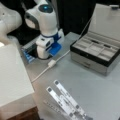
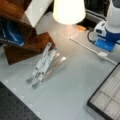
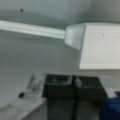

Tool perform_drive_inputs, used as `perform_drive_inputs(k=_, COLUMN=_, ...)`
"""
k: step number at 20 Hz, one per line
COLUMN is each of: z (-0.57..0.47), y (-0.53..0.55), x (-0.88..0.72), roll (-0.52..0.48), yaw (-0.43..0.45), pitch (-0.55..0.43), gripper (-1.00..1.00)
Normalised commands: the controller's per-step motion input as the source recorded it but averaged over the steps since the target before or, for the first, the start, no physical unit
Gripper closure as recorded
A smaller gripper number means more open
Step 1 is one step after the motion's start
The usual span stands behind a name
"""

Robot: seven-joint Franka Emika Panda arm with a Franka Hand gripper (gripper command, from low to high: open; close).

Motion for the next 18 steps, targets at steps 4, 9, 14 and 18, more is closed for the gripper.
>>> perform_drive_inputs(k=4, z=-0.60, y=-0.31, x=-0.85, roll=0.096, yaw=0.047, pitch=-0.610, gripper=1.00)
perform_drive_inputs(k=9, z=-0.59, y=-0.34, x=-0.91, roll=0.093, yaw=0.046, pitch=-0.640, gripper=1.00)
perform_drive_inputs(k=14, z=-0.62, y=-0.36, x=-0.95, roll=0.084, yaw=0.041, pitch=-0.669, gripper=1.00)
perform_drive_inputs(k=18, z=-0.66, y=-0.40, x=-0.97, roll=0.086, yaw=0.056, pitch=-0.695, gripper=1.00)
